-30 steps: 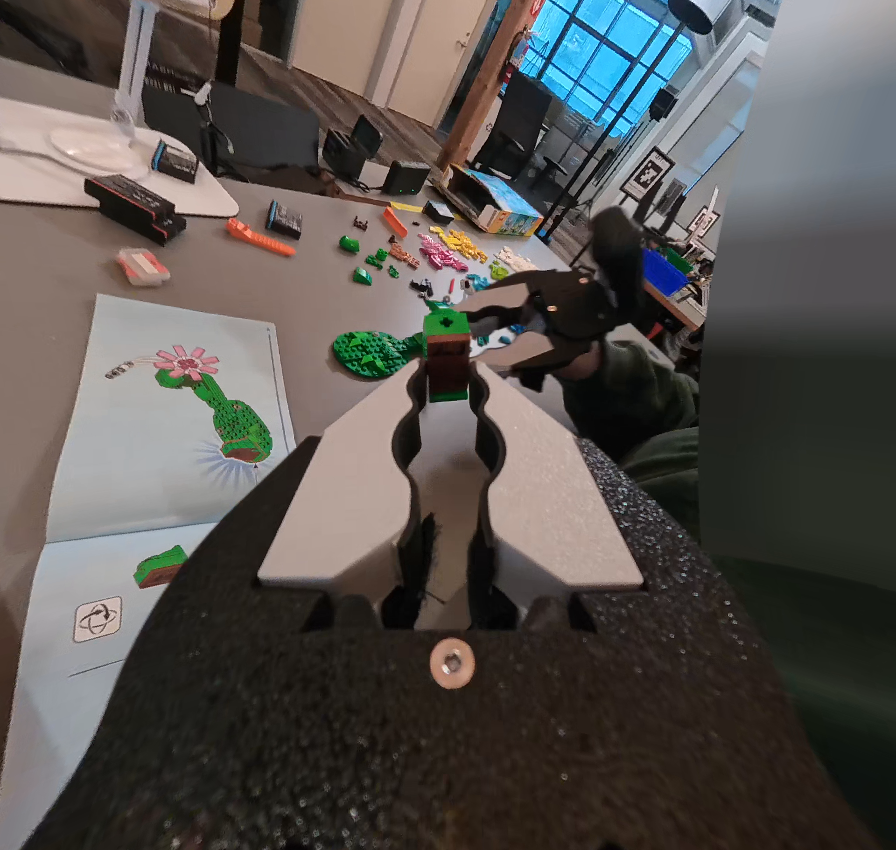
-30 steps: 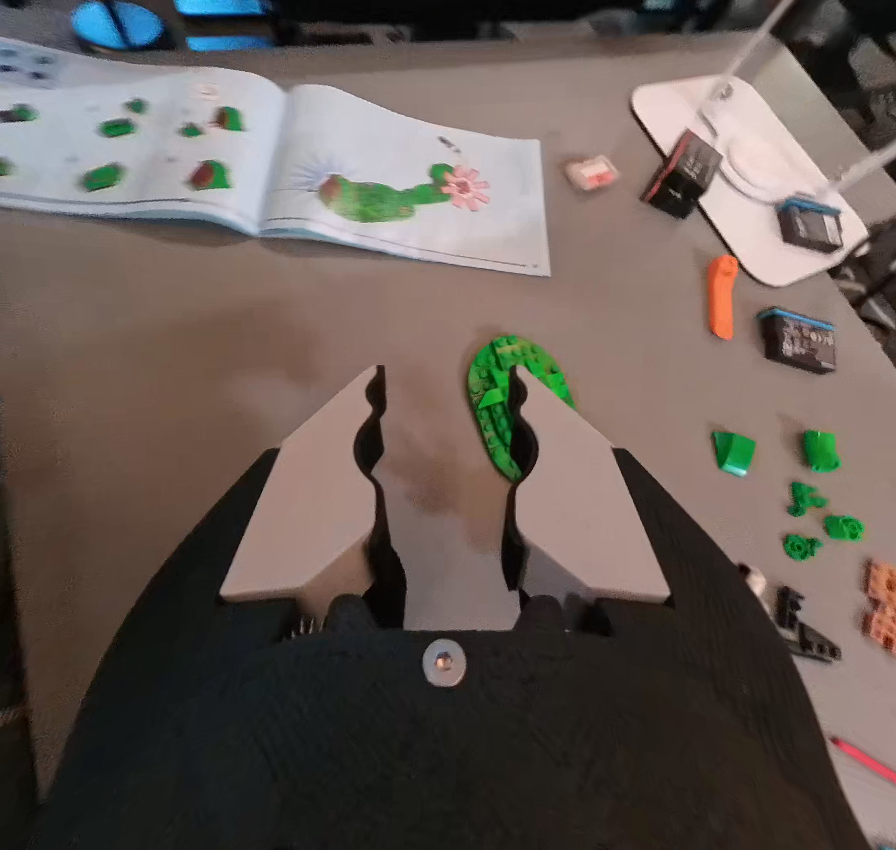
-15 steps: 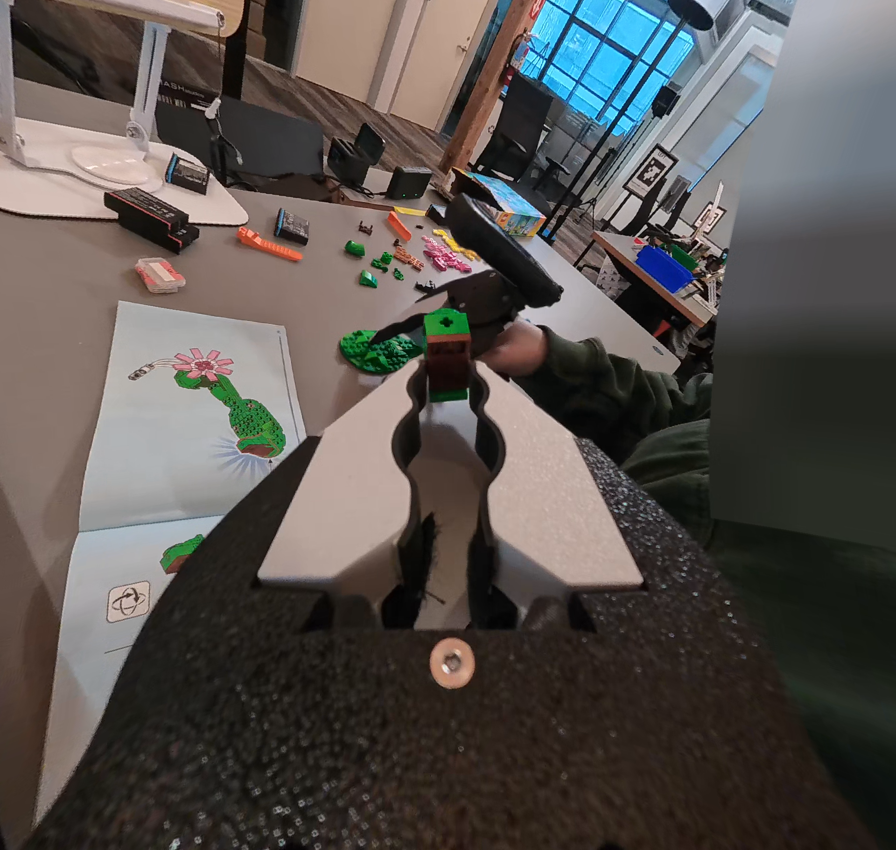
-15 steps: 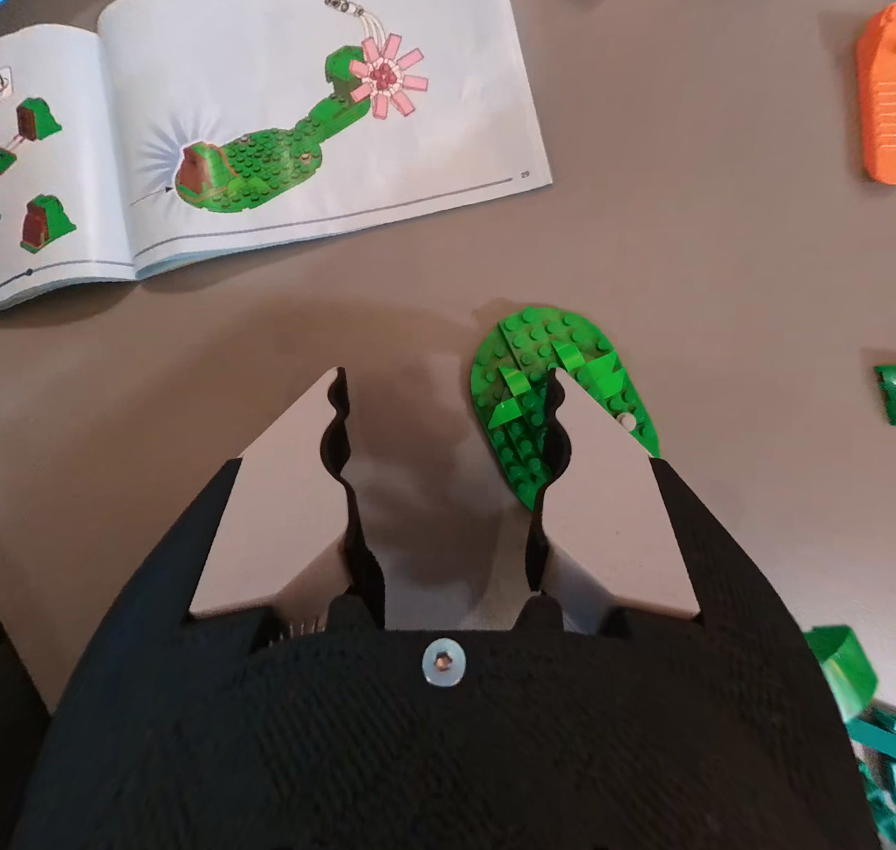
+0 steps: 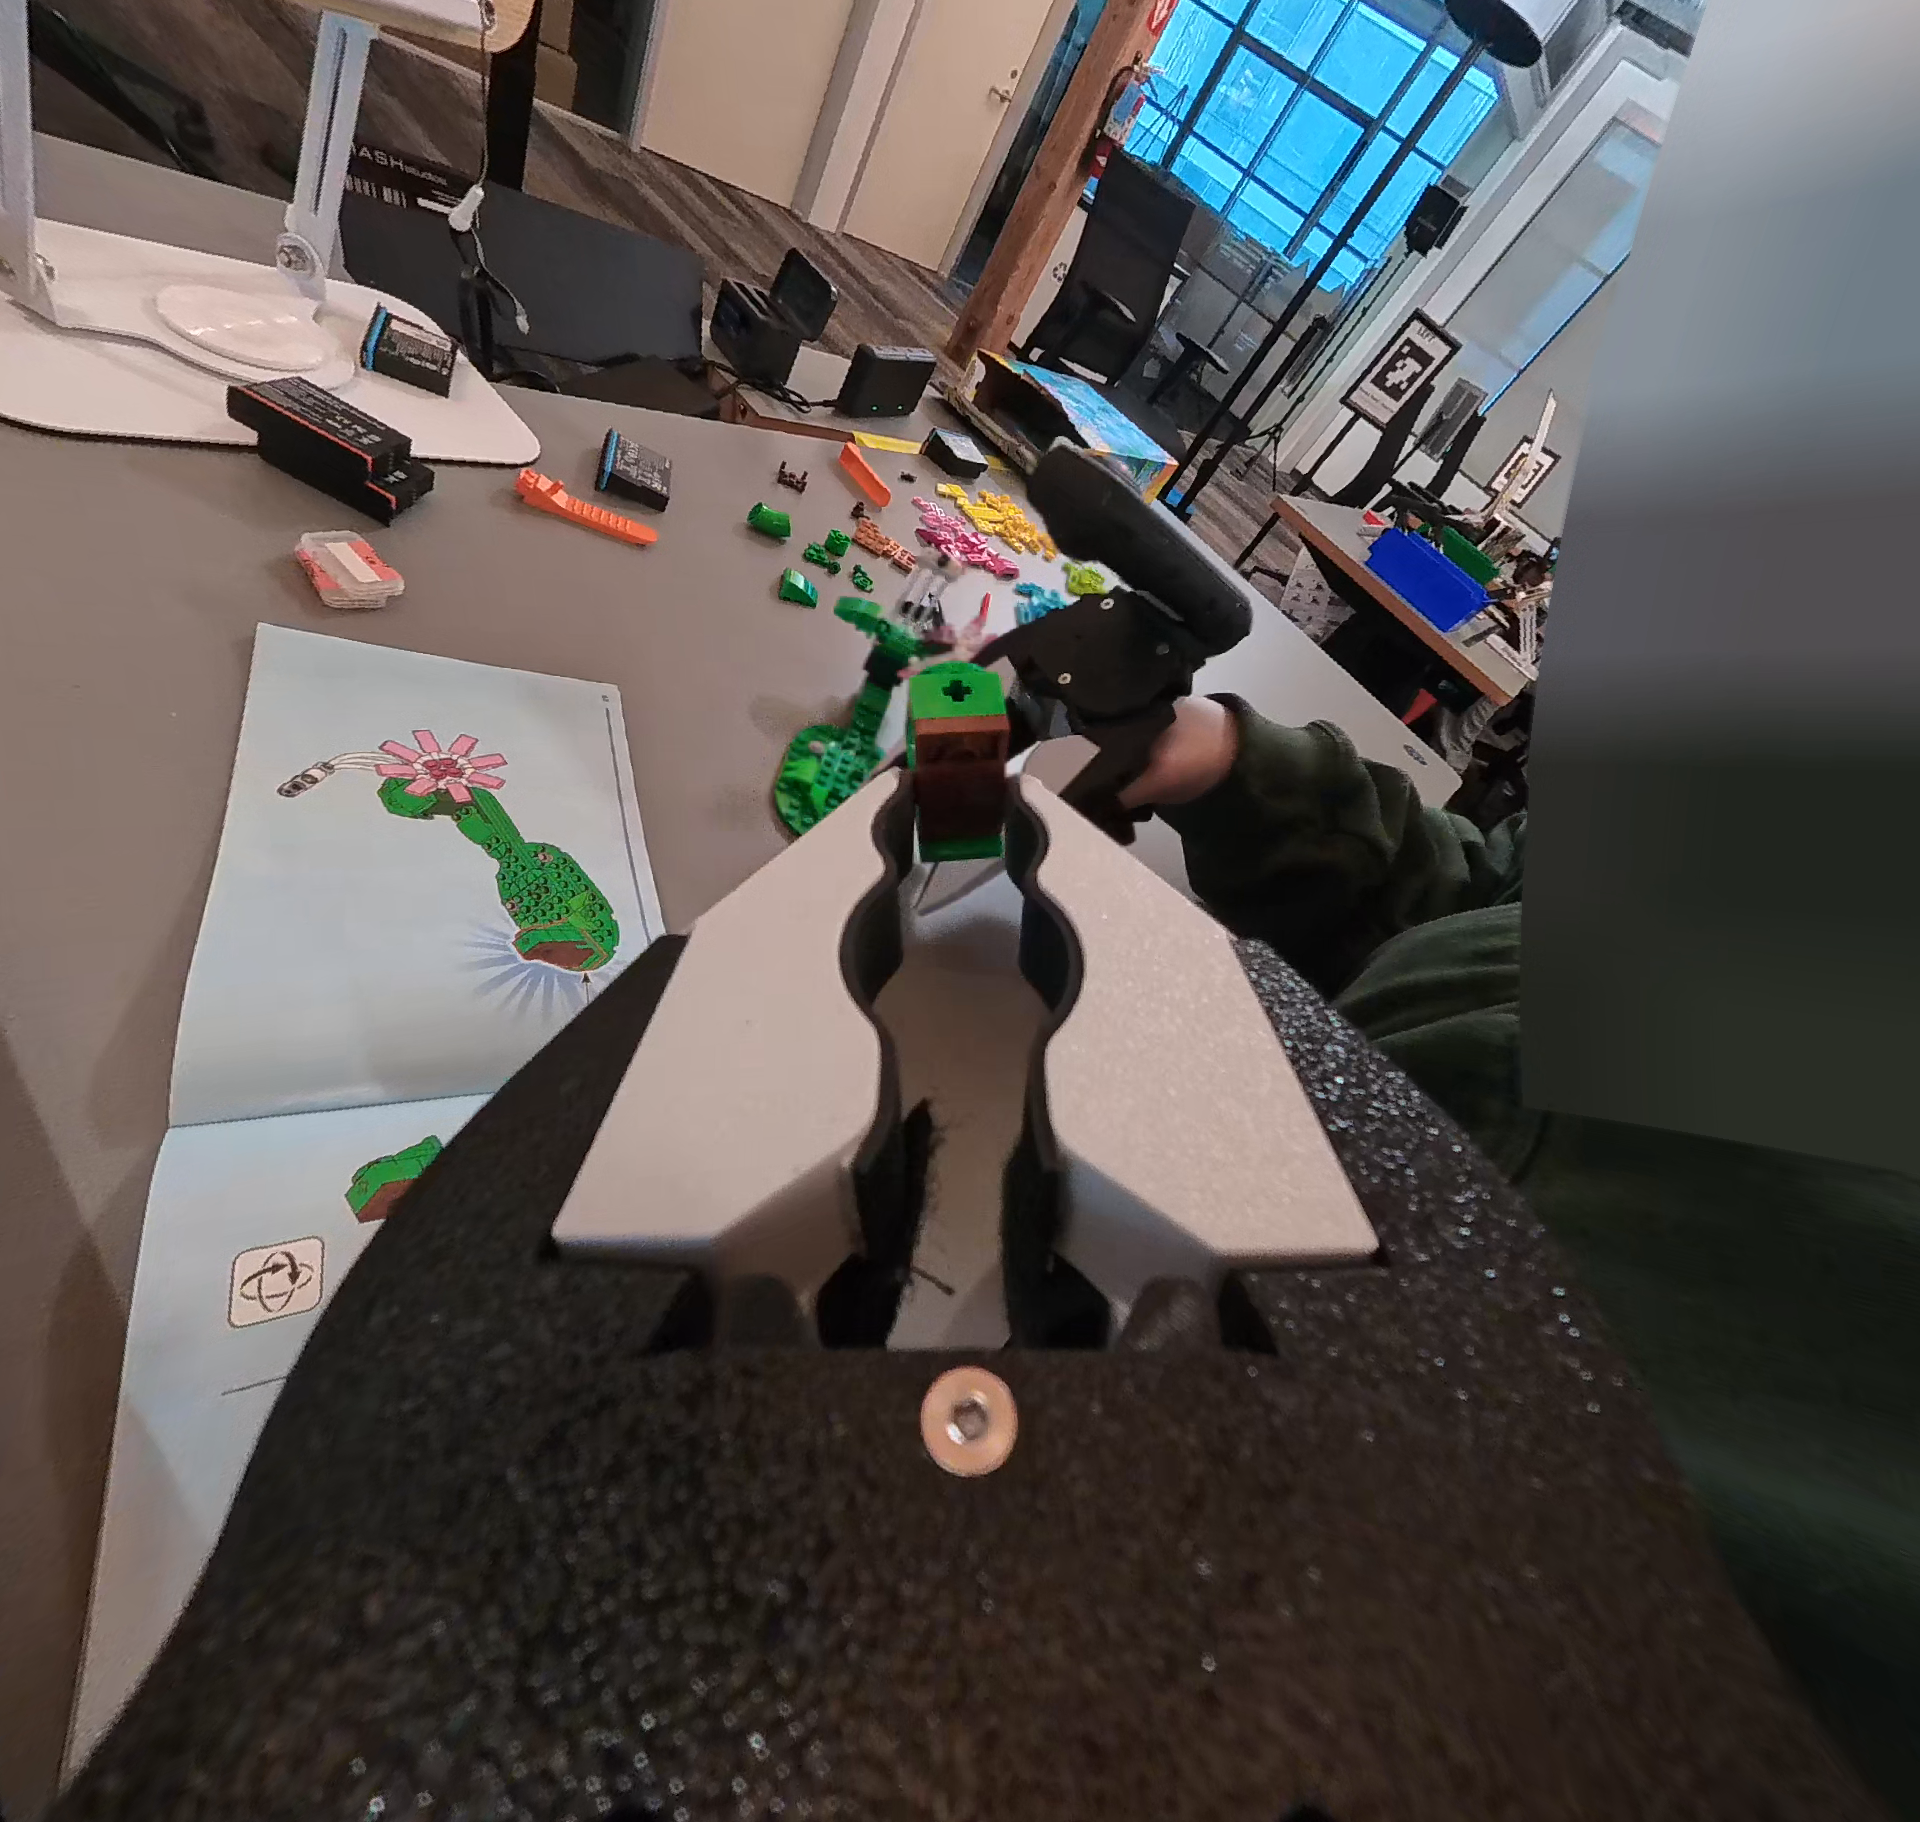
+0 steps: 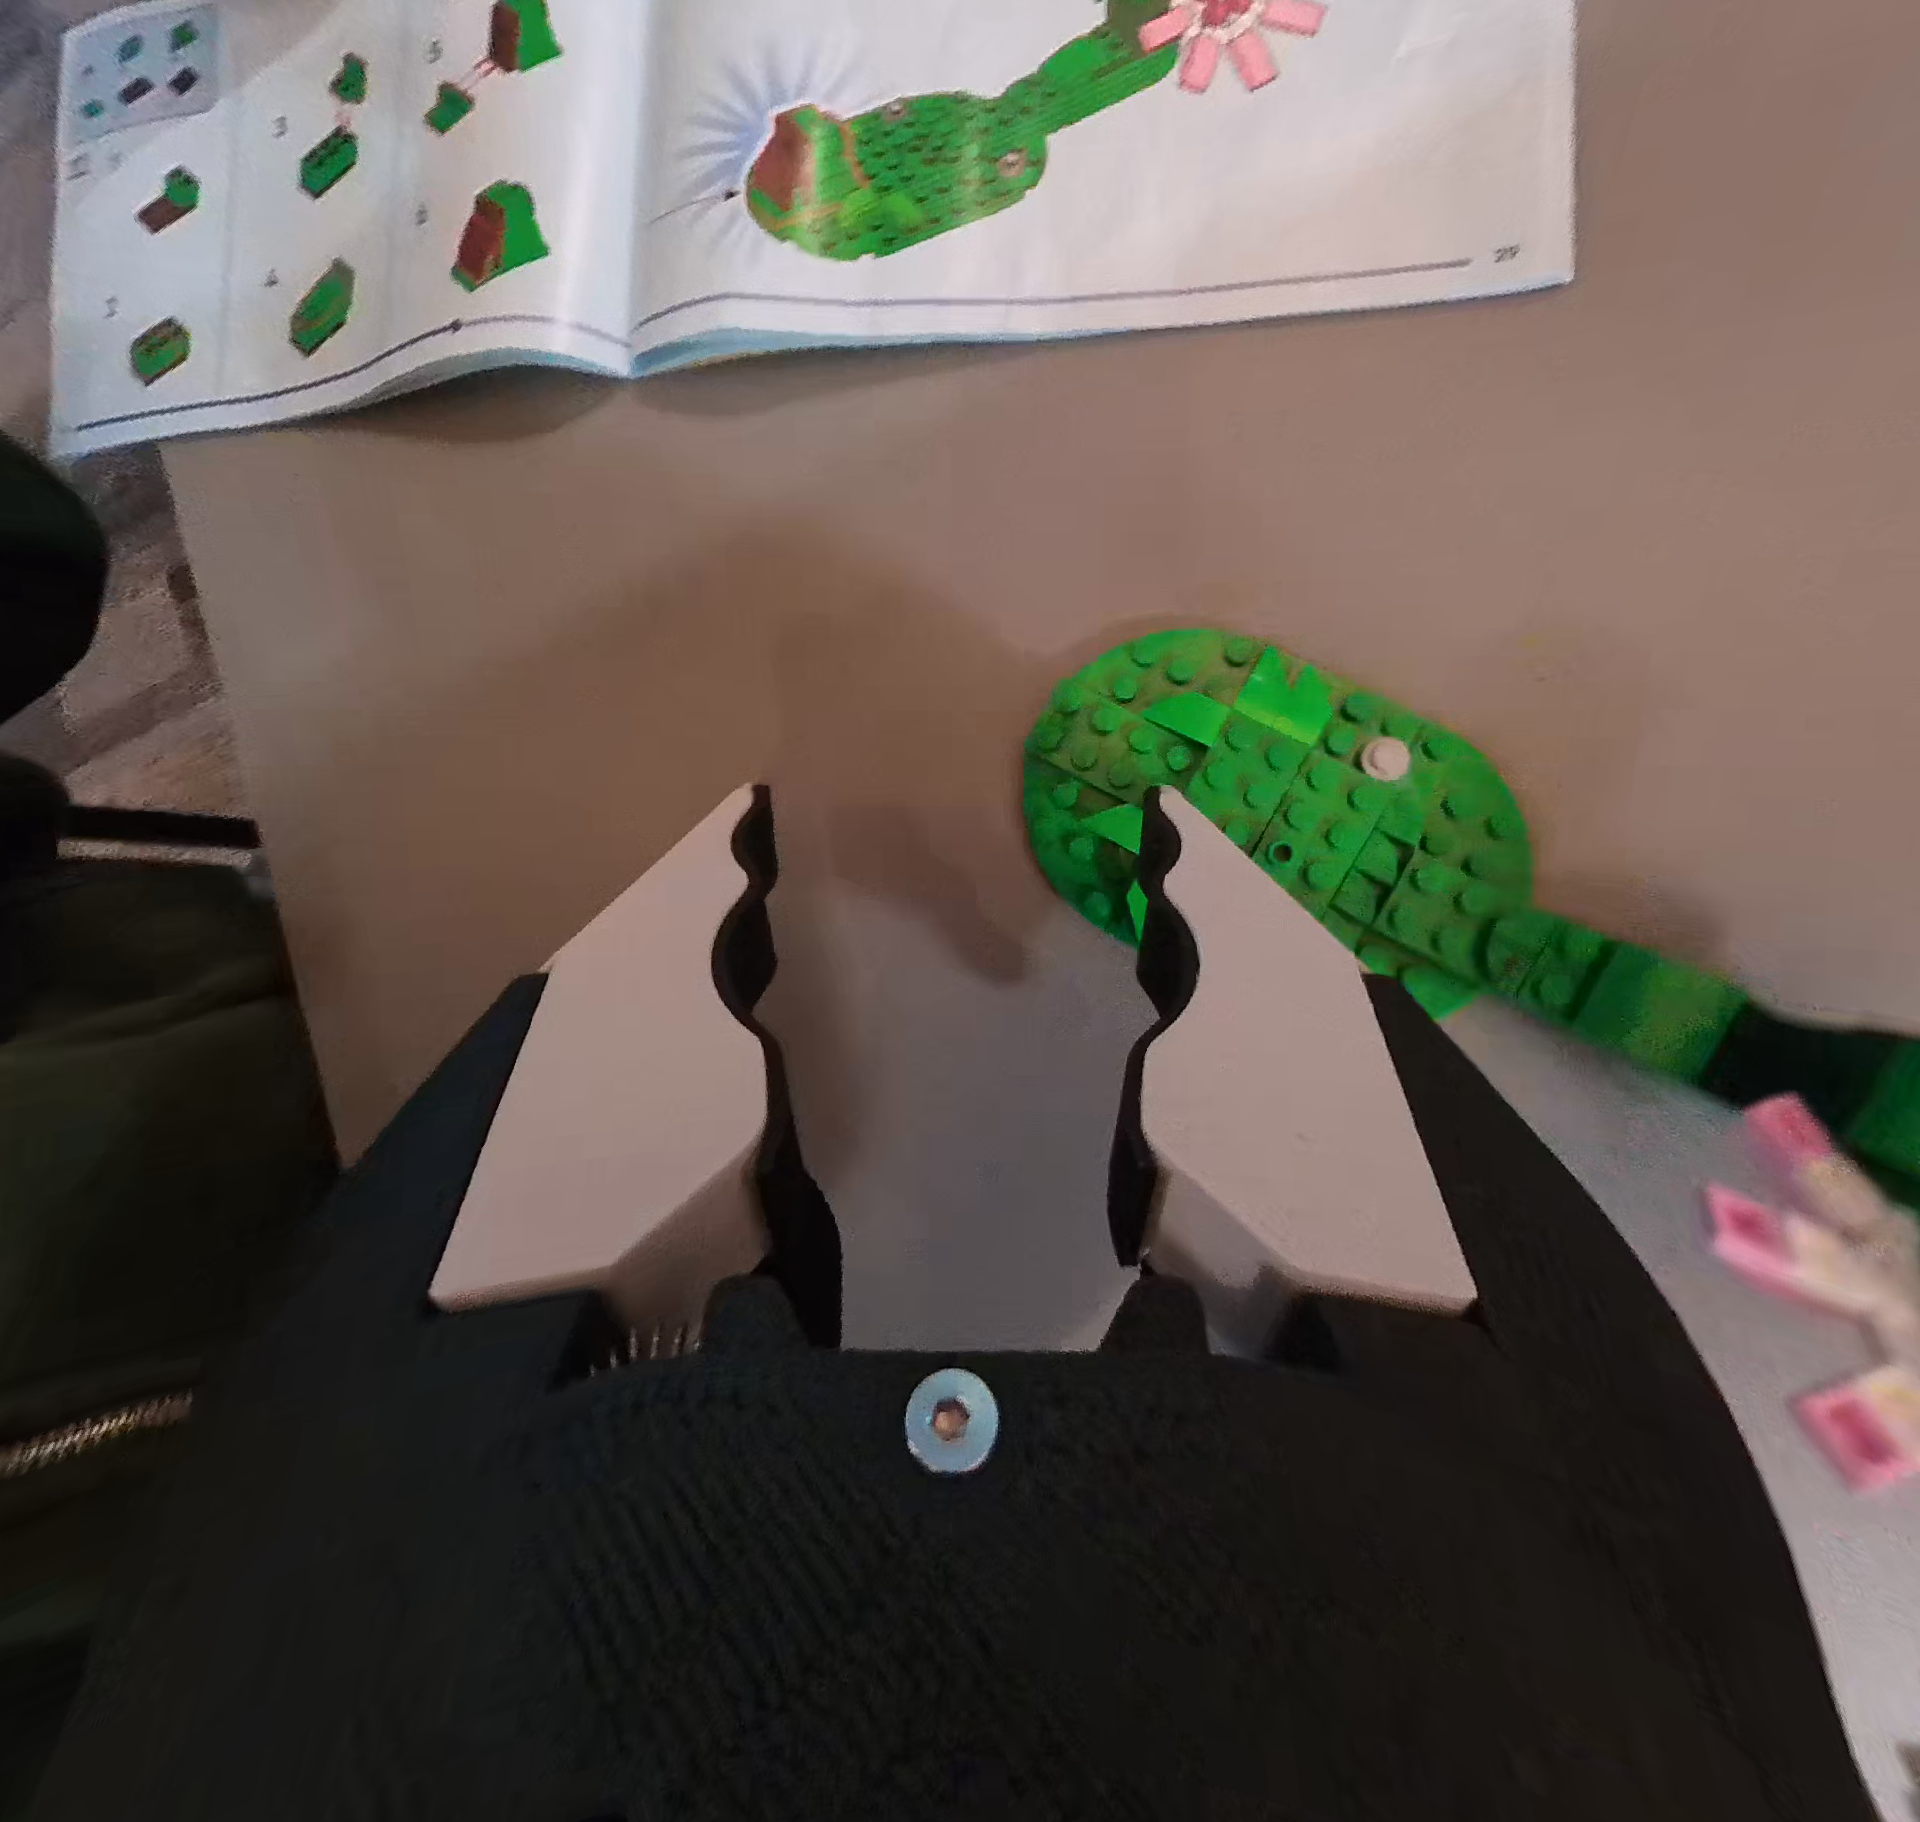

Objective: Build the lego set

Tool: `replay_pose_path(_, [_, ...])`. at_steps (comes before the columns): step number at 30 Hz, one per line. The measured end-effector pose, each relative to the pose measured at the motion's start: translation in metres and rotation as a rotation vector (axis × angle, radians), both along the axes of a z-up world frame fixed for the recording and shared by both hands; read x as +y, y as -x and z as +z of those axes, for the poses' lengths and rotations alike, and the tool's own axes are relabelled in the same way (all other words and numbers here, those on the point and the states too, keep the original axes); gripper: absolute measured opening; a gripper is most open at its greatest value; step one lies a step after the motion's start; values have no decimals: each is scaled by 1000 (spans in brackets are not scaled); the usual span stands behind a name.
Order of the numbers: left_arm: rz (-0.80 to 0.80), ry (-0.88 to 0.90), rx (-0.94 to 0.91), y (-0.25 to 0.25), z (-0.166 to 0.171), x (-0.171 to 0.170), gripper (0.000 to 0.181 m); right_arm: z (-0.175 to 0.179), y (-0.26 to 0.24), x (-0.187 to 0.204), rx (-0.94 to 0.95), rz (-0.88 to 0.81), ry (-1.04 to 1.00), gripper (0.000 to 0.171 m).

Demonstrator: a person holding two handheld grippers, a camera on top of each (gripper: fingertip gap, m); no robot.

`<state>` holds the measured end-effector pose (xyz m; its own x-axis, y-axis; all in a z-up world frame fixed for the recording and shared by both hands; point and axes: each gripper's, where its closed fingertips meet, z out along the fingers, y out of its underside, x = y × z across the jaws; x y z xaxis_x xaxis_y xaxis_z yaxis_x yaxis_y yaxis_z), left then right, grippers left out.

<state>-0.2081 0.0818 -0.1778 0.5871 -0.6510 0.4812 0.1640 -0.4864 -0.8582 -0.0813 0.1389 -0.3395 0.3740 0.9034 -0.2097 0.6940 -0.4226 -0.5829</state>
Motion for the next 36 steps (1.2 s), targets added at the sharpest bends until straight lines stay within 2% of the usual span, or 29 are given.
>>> replay_pose_path(3, [0, 1, 0, 0, -1, 1, 14, 1, -7, -11, 10, 32, 30, 60])
replay_pose_path(8, [0, 5, -2, -1, -3, 2, 14, 9, -14, -15, 85, 2, 50, 59])
replay_pose_path(15, [2, 7, -6, 0, -5, 4, 14, 38, -40, -7, 173, -74, -49, 55])
replay_pose_path(24, [-4, 18, 1, -6, -11, 9, 14, 68, -81, 25, 342, -234, -252, 52])
replay_pose_path(31, [39, -21, 19, -10, -7, 15, 14, 88, -90, 45, 457, -273, -518, 52])
replay_pose_path(36, [76, -51, 93, -30, -14, 26, 14, 92, -94, 60, 536, -303, -639, 52])
